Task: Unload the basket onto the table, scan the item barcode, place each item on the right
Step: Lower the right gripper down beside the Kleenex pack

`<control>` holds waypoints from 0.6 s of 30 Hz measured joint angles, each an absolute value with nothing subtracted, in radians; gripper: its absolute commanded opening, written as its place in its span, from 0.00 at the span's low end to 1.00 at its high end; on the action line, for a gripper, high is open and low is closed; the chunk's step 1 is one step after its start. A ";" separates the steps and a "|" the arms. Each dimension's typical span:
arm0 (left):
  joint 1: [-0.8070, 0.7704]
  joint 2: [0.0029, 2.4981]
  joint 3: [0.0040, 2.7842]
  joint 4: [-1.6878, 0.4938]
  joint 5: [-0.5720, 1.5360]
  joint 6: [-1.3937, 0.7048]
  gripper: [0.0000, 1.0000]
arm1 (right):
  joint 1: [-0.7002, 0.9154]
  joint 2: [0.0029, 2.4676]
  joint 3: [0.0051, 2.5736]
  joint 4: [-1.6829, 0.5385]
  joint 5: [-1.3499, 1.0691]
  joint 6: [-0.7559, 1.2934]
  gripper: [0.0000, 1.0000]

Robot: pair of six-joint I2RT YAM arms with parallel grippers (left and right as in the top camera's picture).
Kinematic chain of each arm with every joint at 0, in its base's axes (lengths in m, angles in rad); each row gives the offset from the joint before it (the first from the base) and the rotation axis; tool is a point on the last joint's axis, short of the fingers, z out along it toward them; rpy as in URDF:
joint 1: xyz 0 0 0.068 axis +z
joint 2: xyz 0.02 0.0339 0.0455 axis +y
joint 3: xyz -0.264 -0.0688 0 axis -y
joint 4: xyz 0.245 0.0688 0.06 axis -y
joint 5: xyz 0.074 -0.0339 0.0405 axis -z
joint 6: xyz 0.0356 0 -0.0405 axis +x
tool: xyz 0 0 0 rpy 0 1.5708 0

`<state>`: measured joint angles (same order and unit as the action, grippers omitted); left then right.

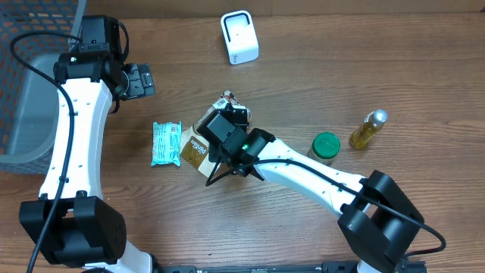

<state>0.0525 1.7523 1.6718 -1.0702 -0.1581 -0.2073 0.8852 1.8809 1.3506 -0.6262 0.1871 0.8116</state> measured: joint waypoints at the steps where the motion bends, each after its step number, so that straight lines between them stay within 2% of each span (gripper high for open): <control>1: 0.052 1.752 1.672 -1.070 -0.158 -0.207 1.00 | 0.885 1.887 1.351 -0.620 0.189 0.812 0.04; 7: 0.052 1.752 1.672 -1.070 -0.158 -0.207 1.00 | 0.886 1.965 1.349 -0.625 0.190 0.812 0.06; 18: 0.052 1.752 1.672 -1.070 -0.158 -0.207 1.00 | 0.885 1.974 1.348 -0.645 0.191 0.787 0.04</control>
<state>0.0525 1.7523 1.6718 -1.0702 -0.1581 -0.2070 0.8852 1.9739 1.3476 -0.6445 0.1909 0.7872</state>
